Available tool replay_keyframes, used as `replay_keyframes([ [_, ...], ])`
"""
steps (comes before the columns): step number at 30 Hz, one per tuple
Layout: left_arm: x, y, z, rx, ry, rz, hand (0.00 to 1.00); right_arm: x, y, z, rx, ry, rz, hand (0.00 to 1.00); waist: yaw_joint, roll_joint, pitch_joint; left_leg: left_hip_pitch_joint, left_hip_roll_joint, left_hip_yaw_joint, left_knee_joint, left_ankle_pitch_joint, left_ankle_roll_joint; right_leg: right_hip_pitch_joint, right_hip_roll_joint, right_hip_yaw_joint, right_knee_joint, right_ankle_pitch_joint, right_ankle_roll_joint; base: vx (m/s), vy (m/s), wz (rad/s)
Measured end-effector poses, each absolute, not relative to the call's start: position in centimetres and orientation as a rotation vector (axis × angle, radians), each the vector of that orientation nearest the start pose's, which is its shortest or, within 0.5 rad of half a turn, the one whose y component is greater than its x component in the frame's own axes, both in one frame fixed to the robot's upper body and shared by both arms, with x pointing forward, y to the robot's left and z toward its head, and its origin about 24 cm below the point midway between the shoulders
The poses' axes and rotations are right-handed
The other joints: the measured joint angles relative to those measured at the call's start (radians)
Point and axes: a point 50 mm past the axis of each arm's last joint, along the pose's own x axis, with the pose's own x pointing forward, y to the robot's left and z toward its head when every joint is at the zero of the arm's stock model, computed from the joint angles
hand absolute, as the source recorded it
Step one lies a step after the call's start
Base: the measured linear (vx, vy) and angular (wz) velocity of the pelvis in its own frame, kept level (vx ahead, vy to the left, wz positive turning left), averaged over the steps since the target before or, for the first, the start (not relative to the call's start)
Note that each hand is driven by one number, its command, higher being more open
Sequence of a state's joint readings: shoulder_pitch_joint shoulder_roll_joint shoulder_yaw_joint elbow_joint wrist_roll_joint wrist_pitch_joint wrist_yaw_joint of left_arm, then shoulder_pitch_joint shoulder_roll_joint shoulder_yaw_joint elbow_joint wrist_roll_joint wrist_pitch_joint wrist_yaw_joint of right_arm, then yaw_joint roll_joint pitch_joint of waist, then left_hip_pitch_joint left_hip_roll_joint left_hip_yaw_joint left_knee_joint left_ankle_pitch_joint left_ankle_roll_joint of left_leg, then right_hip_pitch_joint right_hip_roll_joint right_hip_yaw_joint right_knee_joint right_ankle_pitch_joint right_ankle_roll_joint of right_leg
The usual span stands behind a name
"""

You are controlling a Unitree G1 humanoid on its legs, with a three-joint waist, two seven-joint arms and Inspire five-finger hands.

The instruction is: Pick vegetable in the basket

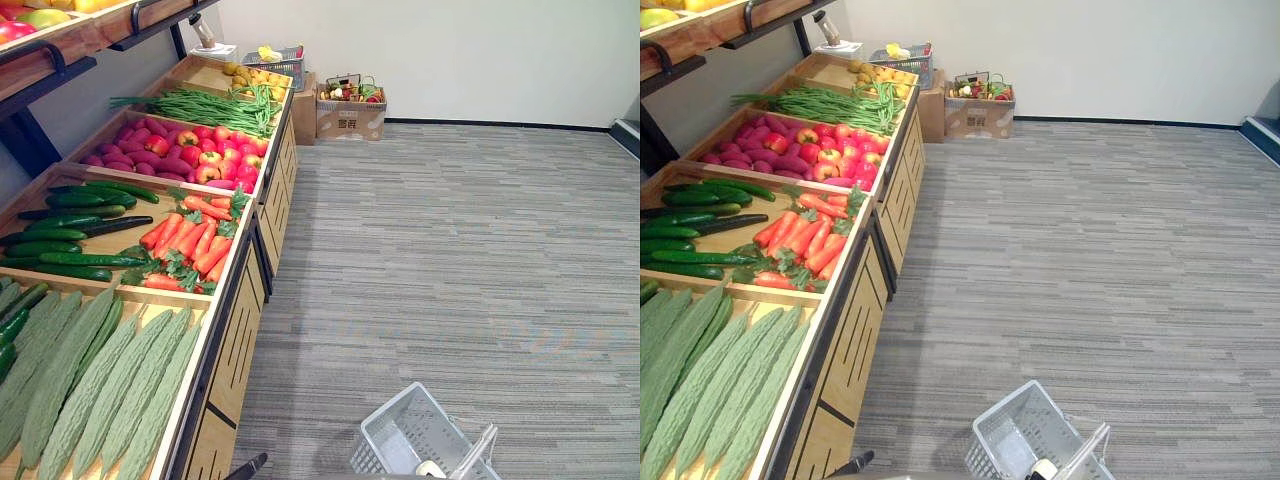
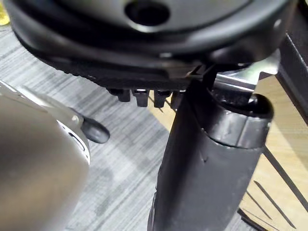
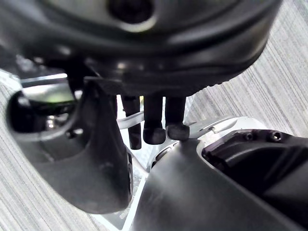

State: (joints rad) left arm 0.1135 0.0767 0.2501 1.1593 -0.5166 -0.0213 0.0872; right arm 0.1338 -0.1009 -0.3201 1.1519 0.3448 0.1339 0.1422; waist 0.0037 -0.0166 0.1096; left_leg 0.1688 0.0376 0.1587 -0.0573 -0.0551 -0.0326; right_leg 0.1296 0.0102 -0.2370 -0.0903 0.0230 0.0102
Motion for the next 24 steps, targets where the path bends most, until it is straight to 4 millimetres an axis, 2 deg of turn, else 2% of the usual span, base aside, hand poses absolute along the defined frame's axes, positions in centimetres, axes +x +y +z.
replay_keyframes([
  [3,5.1,21.2,-17.1,-0.458,1.159,0.69,1.0,3.7,-21.0,-17.3,0.517,1.268,-0.456,0.0,0.002,-0.003,0.003,0.021,-0.002,0.0,-0.001,-0.001,-0.001,0.023,-0.004,-0.003,0.01,-0.01,0.014,-0.01,0.002,0.01],
  [4,5.1,21.2,-17.1,-0.456,1.159,0.686,1.0,3.6,-21.0,-17.3,0.518,1.268,-0.457,0.0,0.003,-0.007,0.005,0.024,-0.001,0.001,0.006,-0.007,0.003,0.015,-0.009,-0.007,0.045,-0.031,0.023,-0.05,0.013,0.04],
  [7,5.1,21.5,-16.9,-0.433,1.153,0.662,1.0,3.8,-20.9,-17.3,0.526,1.252,-0.461,0.0,0.005,-0.015,0.016,0.018,-0.007,0.02,0.054,-0.047,0.022,-0.045,-0.048,-0.025,0.211,-0.127,0.041,-0.05,0.038,0.09],
  [8,5.2,22.0,-16.8,-0.418,1.147,0.66,1.0,3.8,-20.7,-17.3,0.531,1.249,-0.461,0.0,0.005,-0.025,0.021,0.015,-0.01,0.044,0.08,-0.069,0.036,-0.072,-0.08,-0.042,0.297,-0.174,0.075,-0.04,0.058,0.28],
  [9,5.1,22.0,-16.8,-0.418,1.149,0.646,1.0,3.6,-20.9,-17.3,0.545,1.24,-0.482,0.0,0.005,-0.03,0.024,0.015,-0.015,0.054,0.089,-0.08,0.044,-0.11,-0.117,-0.074,0.407,-0.193,0.103,-0.03,0.066,0.21],
  [10,5.1,21.9,-16.9,-0.438,1.157,0.634,1.0,3.9,-21.0,-17.2,0.544,1.228,-0.483,0.0,0.01,-0.03,0.028,0.017,-0.016,0.056,0.088,-0.084,0.049,-0.141,-0.135,-0.086,0.477,-0.192,0.104,0.0,0.103,0.06],
  [11,5.1,21.9,-16.9,-0.452,1.167,0.617,1.0,4.8,-21.4,-17.0,0.541,1.195,-0.487,0.0,0.011,-0.016,0.048,0.032,-0.011,0.056,0.087,-0.085,0.058,-0.201,-0.166,-0.103,0.609,-0.193,0.123,-0.01,0.115,0.01],
  [12,5.1,22.1,-16.8,-0.443,1.169,0.62,1.0,4.9,-21.5,-17.0,0.554,1.182,-0.496,0.0,0.006,-0.023,0.053,0.045,-0.001,0.051,0.09,-0.088,0.065,-0.226,-0.185,-0.122,0.657,-0.212,0.101,-0.02,0.111,0.07],
  [13,4.9,22.3,-16.8,-0.43,1.172,0.623,1.0,4.9,-21.5,-17.0,0.556,1.183,-0.492,0.0,0.007,-0.026,0.055,0.051,0.005,0.049,0.093,-0.092,0.063,-0.235,-0.191,-0.124,0.66,-0.218,0.096,-0.01,0.061,0.11],
  [16,3.8,22.6,-16.9,-0.382,1.212,0.622,1.0,5.1,-21.2,-17.0,0.593,1.156,-0.497,0.0,0.0,-0.026,0.06,0.056,0.06,0.043,0.121,-0.122,0.031,-0.275,-0.191,-0.115,0.494,-0.197,0.105,0.09,-0.055,0.07],
  [18,3.1,22.5,-17.0,-0.392,1.229,0.636,1.0,5.1,-21.0,-17.0,0.601,1.151,-0.497,0.0,0.001,-0.026,0.062,0.058,0.088,0.044,0.146,-0.141,-0.004,-0.283,-0.176,-0.105,0.332,-0.111,0.112,0.24,-0.172,0.04],
  [19,3.0,22.7,-16.9,-0.396,1.224,0.65,1.0,5.1,-20.8,-17.0,0.606,1.153,-0.494,0.0,0.002,-0.032,0.069,0.066,0.106,0.043,0.165,-0.163,-0.039,-0.265,-0.162,-0.084,0.232,-0.03,0.122,0.3,-0.249,0.09],
  [20,3.1,22.9,-16.9,-0.392,1.222,0.653,1.0,5.1,-20.7,-17.1,0.609,1.155,-0.494,0.0,0.001,-0.037,0.071,0.078,0.109,0.042,0.17,-0.175,-0.055,-0.255,-0.16,-0.073,0.222,-0.014,0.123,0.32,-0.283,0.14],
  [21,3.1,23.0,-16.9,-0.389,1.219,0.654,1.0,5.0,-20.6,-17.1,0.611,1.157,-0.496,0.0,-0.001,-0.038,0.074,0.094,0.116,0.037,0.173,-0.188,-0.067,-0.245,-0.155,-0.06,0.229,0.018,0.11,0.28,-0.271,0.25],
  [22,3.1,22.7,-16.9,-0.391,1.223,0.65,1.0,5.0,-20.8,-17.0,0.612,1.151,-0.504,0.0,-0.011,-0.016,0.076,0.116,0.156,0.03,0.183,-0.212,-0.092,-0.248,-0.126,-0.049,0.293,0.047,0.064,0.35,-0.332,0.29],
  [23,3.3,22.1,-17.0,-0.403,1.219,0.639,1.0,5.1,-21.2,-17.0,0.613,1.142,-0.512,0.0,-0.01,0.011,0.071,0.127,0.194,0.035,0.213,-0.216,-0.102,-0.256,-0.094,-0.065,0.35,-0.023,0.023,0.44,-0.395,0.16],
  [24,3.6,22.0,-17.0,-0.417,1.201,0.639,1.0,5.2,-21.2,-17.0,0.607,1.149,-0.506,0.0,-0.003,0.013,0.07,0.102,0.219,0.05,0.292,-0.21,-0.099,-0.255,-0.08,-0.065,0.371,-0.053,0.01,0.44,-0.402,-0.07],
])
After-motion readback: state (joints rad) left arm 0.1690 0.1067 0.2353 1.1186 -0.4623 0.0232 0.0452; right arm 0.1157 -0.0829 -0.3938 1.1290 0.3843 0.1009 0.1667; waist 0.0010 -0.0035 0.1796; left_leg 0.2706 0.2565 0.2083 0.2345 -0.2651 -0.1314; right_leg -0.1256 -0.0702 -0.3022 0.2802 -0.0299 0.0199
